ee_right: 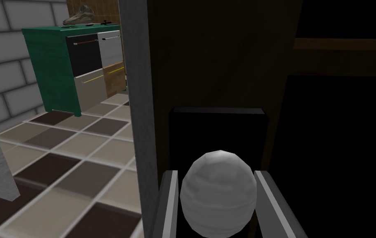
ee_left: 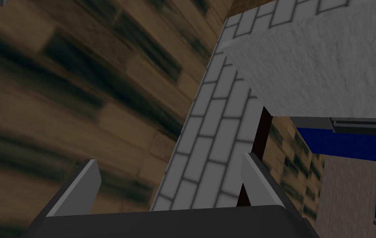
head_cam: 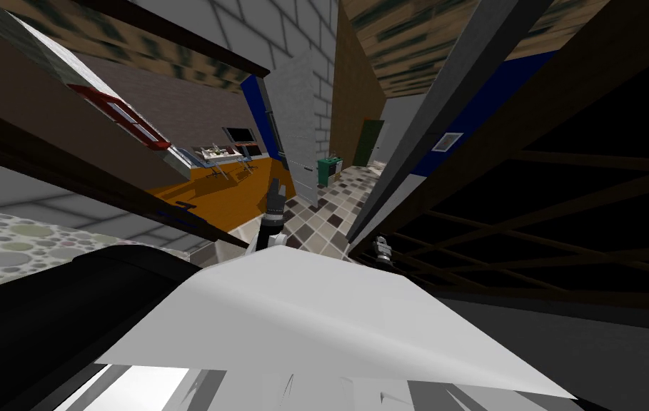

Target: Pull the door open

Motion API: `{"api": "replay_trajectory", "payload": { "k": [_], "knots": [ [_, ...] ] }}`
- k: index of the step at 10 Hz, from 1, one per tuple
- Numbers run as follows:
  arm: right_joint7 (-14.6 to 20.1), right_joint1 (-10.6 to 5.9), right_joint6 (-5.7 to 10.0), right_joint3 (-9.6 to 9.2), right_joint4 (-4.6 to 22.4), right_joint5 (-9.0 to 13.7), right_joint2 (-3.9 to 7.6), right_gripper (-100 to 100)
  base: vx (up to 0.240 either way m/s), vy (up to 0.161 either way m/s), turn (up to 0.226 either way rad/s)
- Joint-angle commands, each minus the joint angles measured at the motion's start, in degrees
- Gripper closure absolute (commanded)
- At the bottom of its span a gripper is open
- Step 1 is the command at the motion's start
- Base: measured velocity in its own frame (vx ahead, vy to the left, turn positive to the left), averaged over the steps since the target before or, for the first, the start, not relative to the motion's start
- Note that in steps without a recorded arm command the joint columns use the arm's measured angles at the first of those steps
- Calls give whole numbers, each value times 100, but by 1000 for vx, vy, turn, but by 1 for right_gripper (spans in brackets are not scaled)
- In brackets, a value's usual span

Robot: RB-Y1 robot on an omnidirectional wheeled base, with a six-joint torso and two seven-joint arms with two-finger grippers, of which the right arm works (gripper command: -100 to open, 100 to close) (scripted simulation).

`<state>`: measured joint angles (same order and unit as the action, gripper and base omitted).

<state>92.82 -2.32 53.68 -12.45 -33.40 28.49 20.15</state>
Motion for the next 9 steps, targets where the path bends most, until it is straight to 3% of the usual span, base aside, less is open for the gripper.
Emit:
{"api": "replay_trajectory", "payload": {
  "k": [1, 4, 5, 9],
  "knots": [
    [171, 36, 75, -127, -8, -57, 73, 100, -199, -12, 76],
    [455, 123, 159, -359, -73, -160, 227, 100, -217, -50, 95],
    [400, 65, 157, -318, 22, -144, 184, 100, -98, -14, 26],
    [808, 270, 479, -699, -32, -342, 460, 100, -216, -52, 103]
  ]
}}
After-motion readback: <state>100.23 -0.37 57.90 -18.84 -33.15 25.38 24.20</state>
